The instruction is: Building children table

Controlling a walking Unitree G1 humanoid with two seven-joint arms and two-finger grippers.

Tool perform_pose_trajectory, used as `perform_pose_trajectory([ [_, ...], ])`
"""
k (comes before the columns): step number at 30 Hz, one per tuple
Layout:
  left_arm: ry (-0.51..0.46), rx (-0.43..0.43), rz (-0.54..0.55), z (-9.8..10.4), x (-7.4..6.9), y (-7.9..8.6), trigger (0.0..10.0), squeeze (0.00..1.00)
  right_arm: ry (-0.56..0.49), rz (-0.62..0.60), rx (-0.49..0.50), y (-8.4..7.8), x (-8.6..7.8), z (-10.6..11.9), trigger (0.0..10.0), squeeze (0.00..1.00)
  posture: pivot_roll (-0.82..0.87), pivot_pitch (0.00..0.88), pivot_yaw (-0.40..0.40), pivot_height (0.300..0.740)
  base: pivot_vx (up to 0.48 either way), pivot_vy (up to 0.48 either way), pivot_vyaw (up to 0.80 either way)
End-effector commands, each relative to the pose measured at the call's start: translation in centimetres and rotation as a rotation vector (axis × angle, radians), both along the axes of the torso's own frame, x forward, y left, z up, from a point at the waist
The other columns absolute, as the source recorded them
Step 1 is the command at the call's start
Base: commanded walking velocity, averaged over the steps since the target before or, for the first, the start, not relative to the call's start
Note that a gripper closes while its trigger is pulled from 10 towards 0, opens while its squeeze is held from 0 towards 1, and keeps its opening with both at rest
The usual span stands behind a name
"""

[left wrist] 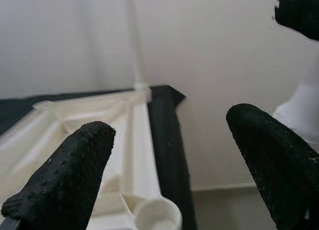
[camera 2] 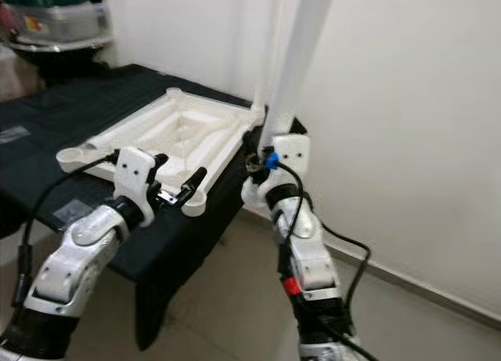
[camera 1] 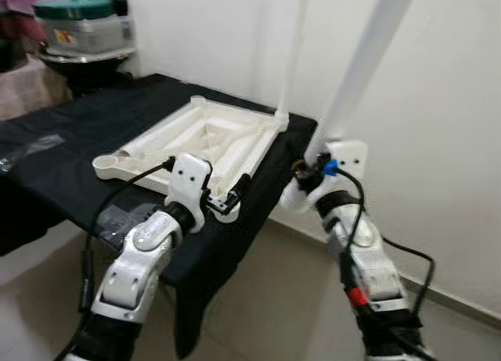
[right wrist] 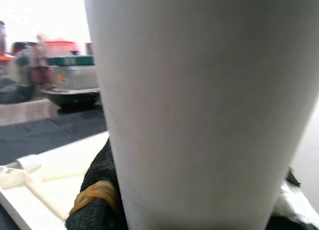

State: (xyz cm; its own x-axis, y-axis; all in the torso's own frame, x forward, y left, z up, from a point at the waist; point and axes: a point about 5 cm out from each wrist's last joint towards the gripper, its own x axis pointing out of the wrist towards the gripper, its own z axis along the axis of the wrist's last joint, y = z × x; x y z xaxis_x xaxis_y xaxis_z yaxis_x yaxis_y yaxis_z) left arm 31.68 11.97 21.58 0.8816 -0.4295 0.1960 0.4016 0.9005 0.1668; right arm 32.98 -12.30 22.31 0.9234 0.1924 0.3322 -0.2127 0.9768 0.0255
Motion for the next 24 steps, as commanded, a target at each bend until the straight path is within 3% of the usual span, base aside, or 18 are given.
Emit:
perform_pose_trajectory([
  [1,0.029,0.007,0.029,-0.44,0.19,0.67,10.0,0.00,-0.015,0.022,-0.001,0.73,0.01,0.49,0.0,0.00,0.07,0.000,-0.114,0.740,0.480,0.000,0.80],
  [15,0.011,0.019,0.015,-0.26,0.14,0.21,10.0,0.00,-0.013,0.020,-0.001,0.76,-0.03,0.38,0.0,0.00,0.07,0.000,-0.113,0.740,0.477,0.000,0.80],
  [19,0.004,0.079,0.016,-0.57,0.19,0.01,10.0,0.00,-0.015,0.019,0.004,0.86,0.00,0.39,0.0,0.00,0.07,0.000,-0.112,0.740,0.245,-0.365,0.80],
  [24,0.007,0.091,0.023,-0.67,0.28,0.00,10.0,0.00,-0.014,0.022,0.005,1.02,0.02,0.38,0.0,0.00,0.08,0.000,-0.113,0.740,0.000,-0.443,0.80],
])
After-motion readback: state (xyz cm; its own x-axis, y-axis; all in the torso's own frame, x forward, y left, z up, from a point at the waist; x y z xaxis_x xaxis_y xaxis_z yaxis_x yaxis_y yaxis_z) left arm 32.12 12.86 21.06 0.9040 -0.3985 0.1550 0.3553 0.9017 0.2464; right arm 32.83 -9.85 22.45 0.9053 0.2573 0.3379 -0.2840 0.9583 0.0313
